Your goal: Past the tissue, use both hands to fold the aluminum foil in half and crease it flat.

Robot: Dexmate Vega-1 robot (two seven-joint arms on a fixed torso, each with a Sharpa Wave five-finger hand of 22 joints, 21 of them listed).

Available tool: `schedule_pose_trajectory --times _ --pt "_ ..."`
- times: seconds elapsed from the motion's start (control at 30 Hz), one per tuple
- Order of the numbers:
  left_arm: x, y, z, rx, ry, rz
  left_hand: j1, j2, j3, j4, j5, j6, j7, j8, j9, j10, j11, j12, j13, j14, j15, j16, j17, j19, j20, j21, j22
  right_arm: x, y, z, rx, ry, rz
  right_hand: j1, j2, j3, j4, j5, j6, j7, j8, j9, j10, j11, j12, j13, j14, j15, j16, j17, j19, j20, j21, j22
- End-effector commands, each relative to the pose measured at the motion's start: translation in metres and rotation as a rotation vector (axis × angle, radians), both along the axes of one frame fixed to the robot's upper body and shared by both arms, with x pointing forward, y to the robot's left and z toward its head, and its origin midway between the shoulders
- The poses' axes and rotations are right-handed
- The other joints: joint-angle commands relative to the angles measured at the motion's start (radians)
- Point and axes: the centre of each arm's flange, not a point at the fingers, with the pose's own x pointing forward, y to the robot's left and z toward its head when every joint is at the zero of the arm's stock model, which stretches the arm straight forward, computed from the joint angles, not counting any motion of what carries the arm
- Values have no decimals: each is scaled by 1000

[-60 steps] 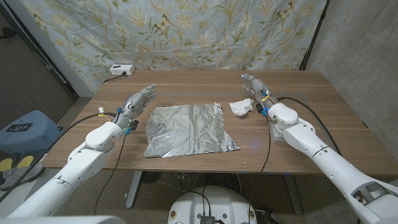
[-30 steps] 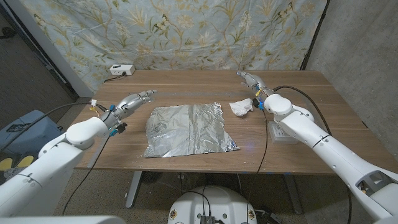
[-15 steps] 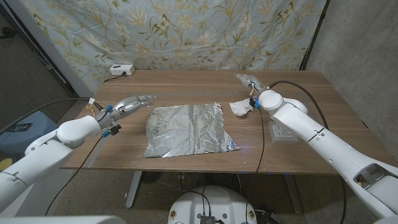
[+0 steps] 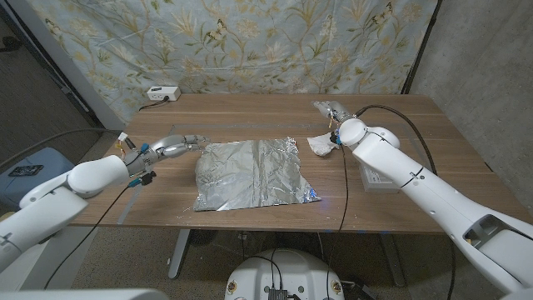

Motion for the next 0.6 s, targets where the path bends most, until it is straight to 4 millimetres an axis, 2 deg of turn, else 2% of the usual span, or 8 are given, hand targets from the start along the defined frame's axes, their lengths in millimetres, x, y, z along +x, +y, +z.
schedule_pose_trajectory --times 0.03,0.27,0.37,0.57,0.6 --pt "-4 1 -4 90 18 14 -4 6 -7 5 3 20 3 10 5 20 -3 9 1 17 -3 11 4 13 -2 7 5 -12 8 7 -23 7 -68 14 -4 2 -9 -1 3 8 -1 3 2 13 1 3 7 1 3 2 3 -20 5 4" --pt "-7 6 -5 137 4 47 -6 7 -12 9 3 38 -2 10 5 38 -10 12 1 34 -10 13 4 19 -3 9 5 -17 17 12 -43 21 -96 13 -10 -3 -14 -1 8 16 0 3 4 18 2 3 11 7 5 3 7 -12 7 4" --pt "-9 8 -6 159 -16 62 -4 11 -10 12 6 3 -23 -10 4 30 -10 4 1 33 -11 7 4 20 -4 8 5 -17 19 14 -19 47 -53 13 -11 -6 -16 -1 12 17 2 3 5 20 2 3 16 12 6 3 8 -9 7 4" --pt "-9 8 -6 225 -41 80 -1 13 -9 13 7 15 -22 -7 4 24 -11 -2 0 25 -11 1 3 17 -4 6 5 -19 32 19 -56 81 -61 17 -10 -8 -22 0 4 21 -2 3 -6 21 -2 3 10 22 3 4 2 -2 4 4" --pt "-9 8 -7 234 -45 80 -2 13 -10 15 7 15 -22 -8 4 23 -6 -3 0 25 -11 1 4 15 -4 6 5 -19 34 20 -64 87 -59 19 -10 -9 -26 0 1 22 -3 3 -7 22 -2 3 5 36 1 4 -2 3 3 4"
